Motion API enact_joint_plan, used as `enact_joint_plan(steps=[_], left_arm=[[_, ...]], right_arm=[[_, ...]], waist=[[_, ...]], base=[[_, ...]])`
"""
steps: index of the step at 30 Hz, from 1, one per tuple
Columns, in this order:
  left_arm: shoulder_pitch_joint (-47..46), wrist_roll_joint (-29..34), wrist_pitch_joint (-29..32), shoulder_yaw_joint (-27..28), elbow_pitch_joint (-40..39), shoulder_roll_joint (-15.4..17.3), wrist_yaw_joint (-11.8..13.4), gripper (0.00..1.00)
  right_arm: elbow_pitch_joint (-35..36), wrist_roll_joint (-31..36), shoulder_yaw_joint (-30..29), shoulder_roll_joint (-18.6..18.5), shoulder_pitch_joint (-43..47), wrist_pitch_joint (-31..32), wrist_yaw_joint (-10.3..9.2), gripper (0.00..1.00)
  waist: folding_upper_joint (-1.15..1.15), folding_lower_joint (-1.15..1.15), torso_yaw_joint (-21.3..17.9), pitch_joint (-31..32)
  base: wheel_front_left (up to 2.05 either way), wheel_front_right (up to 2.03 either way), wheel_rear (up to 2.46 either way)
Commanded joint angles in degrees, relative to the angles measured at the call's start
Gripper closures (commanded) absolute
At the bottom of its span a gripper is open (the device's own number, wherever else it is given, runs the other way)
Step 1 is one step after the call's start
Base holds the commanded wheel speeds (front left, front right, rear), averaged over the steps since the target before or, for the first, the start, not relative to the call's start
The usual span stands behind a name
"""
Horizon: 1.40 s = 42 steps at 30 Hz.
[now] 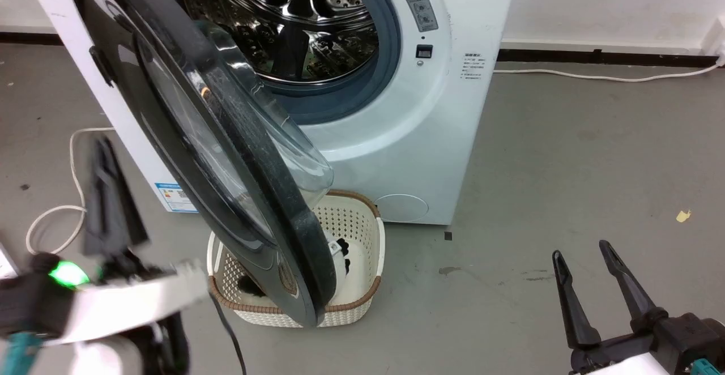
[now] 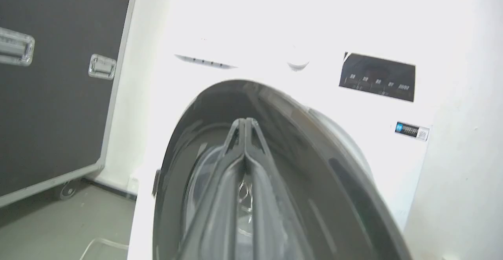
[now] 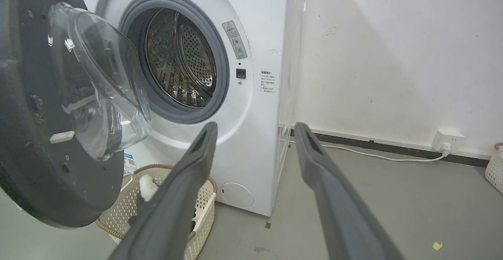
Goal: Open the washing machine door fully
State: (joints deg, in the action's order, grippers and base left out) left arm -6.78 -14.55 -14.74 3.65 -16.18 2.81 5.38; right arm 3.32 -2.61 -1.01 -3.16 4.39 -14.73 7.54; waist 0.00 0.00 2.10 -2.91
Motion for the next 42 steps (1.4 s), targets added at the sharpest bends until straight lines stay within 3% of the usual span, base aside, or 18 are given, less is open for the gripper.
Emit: enact_joint_plan(steps=[1, 6, 13, 24, 28, 35, 42], left_arm=[[-1.27, 0.51, -0.26, 0.19, -1.28, 0.07, 0.14, 1.00], [-3.87, 2.26, -0.26, -2.27, -7.88, 0.07, -0.49, 1.00], [-2.49, 5.06, 0.74, -11.90, -7.93, 0.07, -1.45, 1.00], [2.33, 2.29, 10.92, -26.84, 6.58, 0.07, -1.93, 1.00], [2.52, 1.70, 13.15, -27.86, 11.34, 0.07, -1.42, 1.00], [1.45, 1.50, 11.52, -25.94, 16.76, 0.57, 0.06, 1.00], [2.48, 0.49, 10.39, -24.96, 19.14, 1.38, 0.29, 1.00]], right_arm=[[0.01, -0.34, -0.01, 0.28, -0.44, -0.27, -0.05, 0.00], [-0.34, -0.81, -0.05, 0.28, -0.49, -0.27, -0.05, 0.00], [-0.84, -1.53, 0.02, 0.28, -0.44, -0.27, -0.05, 0.00], [-1.92, -2.78, 0.13, 0.28, -1.06, -0.27, -0.05, 0.00], [-2.00, -2.98, 0.33, 0.28, -1.35, -0.27, -0.05, 0.00], [-2.23, -3.13, 0.37, 0.28, -1.36, -0.27, -0.05, 0.00], [-2.80, -3.23, 0.27, 0.28, -0.70, -0.27, -0.05, 0.00]], waist=[[0.00, 0.00, -0.13, 0.05], [0.00, 0.00, -0.67, 0.28], [0.00, 0.00, -1.03, 0.33], [0.00, 0.00, -1.18, -0.56], [0.00, 0.00, -1.21, -1.06], [0.00, 0.00, -0.79, -1.64], [0.00, 0.00, 2.08, -0.54]], base=[[0.00, 0.00, 0.00], [0.00, 0.00, 0.00], [0.00, 0.00, 0.00], [0.00, 0.00, 0.00], [0.00, 0.00, 0.00], [0.00, 0.00, 0.00], [0.00, 0.00, 0.00]])
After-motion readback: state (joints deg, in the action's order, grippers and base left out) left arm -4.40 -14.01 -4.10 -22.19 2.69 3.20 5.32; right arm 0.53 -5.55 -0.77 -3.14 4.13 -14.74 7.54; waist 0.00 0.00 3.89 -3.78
